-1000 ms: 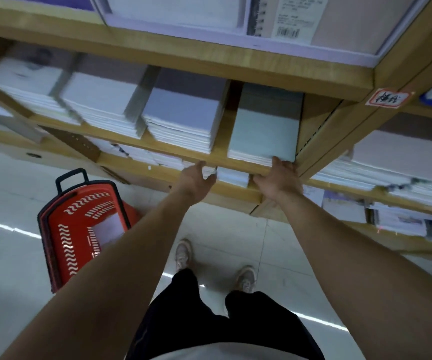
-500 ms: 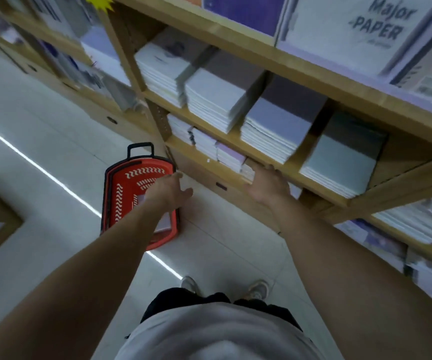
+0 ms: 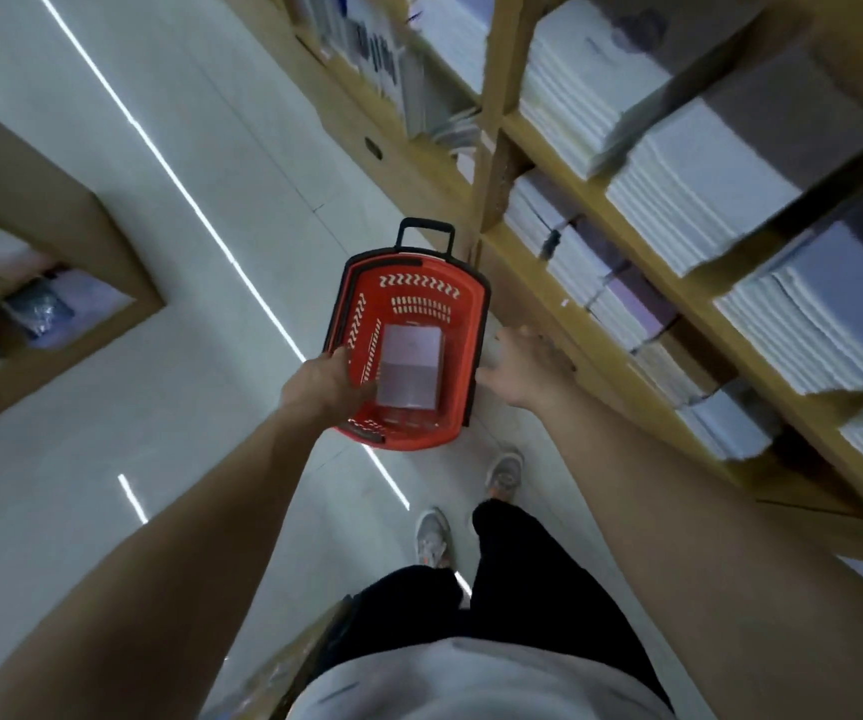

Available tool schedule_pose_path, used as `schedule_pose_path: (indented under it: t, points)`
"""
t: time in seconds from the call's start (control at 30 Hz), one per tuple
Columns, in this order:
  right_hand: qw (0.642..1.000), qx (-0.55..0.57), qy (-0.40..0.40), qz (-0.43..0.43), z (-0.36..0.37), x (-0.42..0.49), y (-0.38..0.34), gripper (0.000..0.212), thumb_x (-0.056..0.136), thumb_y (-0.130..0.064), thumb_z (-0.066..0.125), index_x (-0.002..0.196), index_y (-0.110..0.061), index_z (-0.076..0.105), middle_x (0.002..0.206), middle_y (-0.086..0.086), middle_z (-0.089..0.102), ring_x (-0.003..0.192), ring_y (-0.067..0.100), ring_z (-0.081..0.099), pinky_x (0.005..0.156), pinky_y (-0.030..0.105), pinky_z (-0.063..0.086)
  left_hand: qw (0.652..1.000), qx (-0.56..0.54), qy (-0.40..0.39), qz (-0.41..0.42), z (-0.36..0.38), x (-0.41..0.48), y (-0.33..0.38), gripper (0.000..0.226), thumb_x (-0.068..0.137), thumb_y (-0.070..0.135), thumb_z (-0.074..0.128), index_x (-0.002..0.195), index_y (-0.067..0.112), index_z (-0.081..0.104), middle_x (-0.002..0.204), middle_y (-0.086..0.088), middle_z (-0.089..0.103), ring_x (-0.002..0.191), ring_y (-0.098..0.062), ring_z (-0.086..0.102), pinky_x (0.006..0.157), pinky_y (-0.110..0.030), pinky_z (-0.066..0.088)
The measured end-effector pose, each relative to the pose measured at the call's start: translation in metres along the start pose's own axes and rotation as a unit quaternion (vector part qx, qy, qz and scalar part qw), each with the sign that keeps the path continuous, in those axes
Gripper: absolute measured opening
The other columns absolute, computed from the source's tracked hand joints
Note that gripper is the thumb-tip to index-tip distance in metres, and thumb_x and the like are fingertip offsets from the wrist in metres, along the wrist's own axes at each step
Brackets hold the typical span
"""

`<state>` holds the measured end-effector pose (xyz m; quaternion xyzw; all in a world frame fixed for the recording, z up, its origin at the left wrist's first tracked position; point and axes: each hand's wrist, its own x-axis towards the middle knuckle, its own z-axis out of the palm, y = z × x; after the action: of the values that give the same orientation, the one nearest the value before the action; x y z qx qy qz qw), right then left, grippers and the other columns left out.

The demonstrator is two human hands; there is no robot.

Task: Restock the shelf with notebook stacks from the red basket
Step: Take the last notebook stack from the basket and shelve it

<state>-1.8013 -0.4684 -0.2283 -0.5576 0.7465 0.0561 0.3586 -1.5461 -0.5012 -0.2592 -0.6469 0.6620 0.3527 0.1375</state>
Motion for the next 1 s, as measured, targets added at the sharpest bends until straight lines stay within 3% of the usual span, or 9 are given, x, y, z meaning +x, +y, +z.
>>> schedule_pose_path:
  t: [0.1,0.23,0.37,0.47,0.7,0.87,1.0]
  points:
    - [0.999,-0.008,-0.033,-0.013,0.015,0.054,-0.013,0.049,0.08,-0.059,0.06,0.118,-0.028,0.057,0.121,0.011,0.055,0.115,0.036,0.054,0.093,0.048,0.05,0.999,-0.026,-0.004,-0.023,-0.003,0.035,-0.01,0.071,0.078,0.076,0.049,0.132,0.03,0.051,0.121,0.0,0.069,0.1,-0.027,0.07,0.089,-0.052,0.057]
    - [0.997,-0.032,-0.065,-0.014,0.05,0.149,-0.009,0.04,0.07,-0.055,0.057,0.1,-0.029,0.057,0.107,0.008,0.06,0.103,0.036,0.059,0.085,0.047,0.054,0.998,-0.052,0.001,-0.033,0.008,0.108,-0.026,0.074,0.075,0.08,0.049,0.129,0.03,0.051,0.118,0.001,0.069,0.095,-0.025,0.072,0.085,-0.051,0.059]
    - [0.995,-0.06,-0.072,-0.02,0.087,0.239,-0.008,0.055,0.073,-0.052,0.059,0.12,-0.024,0.058,0.124,0.014,0.058,0.119,0.039,0.054,0.099,0.049,0.049,0.995,-0.073,0.004,-0.069,0.044,0.2,-0.049,0.075,0.079,0.075,0.055,0.137,0.028,0.044,0.127,-0.001,0.066,0.098,-0.026,0.071,0.086,-0.05,0.058]
    - [0.995,-0.058,-0.083,-0.011,0.129,0.305,-0.004,0.067,0.084,-0.044,0.067,0.143,-0.018,0.047,0.141,0.016,0.048,0.13,0.038,0.046,0.107,0.047,0.042,0.994,-0.072,-0.005,-0.081,0.086,0.272,-0.07,0.071,0.085,0.061,0.063,0.141,0.024,0.041,0.132,-0.005,0.062,0.105,-0.029,0.068,0.089,-0.051,0.057]
    - [0.997,0.001,-0.073,0.036,0.286,0.45,0.032,0.078,0.085,-0.047,0.068,0.148,-0.011,0.041,0.141,0.022,0.049,0.128,0.041,0.05,0.106,0.046,0.044,0.997,-0.035,-0.002,-0.064,0.218,0.423,-0.126,0.08,0.089,0.048,0.067,0.15,0.013,0.027,0.145,-0.015,0.046,0.13,-0.036,0.049,0.106,-0.052,0.042]
    - [0.991,0.05,-0.066,0.105,0.394,0.51,0.066,0.067,0.076,-0.039,0.07,0.133,-0.009,0.052,0.132,0.024,0.056,0.123,0.043,0.052,0.105,0.044,0.045,0.995,-0.048,-0.021,-0.08,0.303,0.492,-0.162,0.074,0.093,0.044,0.063,0.15,0.012,0.028,0.146,-0.015,0.044,0.131,-0.033,0.048,0.106,-0.044,0.042]
    - [0.977,0.106,-0.055,0.175,0.455,0.536,0.077,0.084,0.081,-0.03,0.076,0.149,-0.005,0.034,0.145,0.026,0.041,0.134,0.043,0.044,0.111,0.042,0.04,0.993,-0.093,-0.009,-0.07,0.351,0.519,-0.179,0.08,0.091,0.044,0.067,0.152,0.014,0.026,0.149,-0.013,0.044,0.134,-0.031,0.048,0.109,-0.046,0.043]
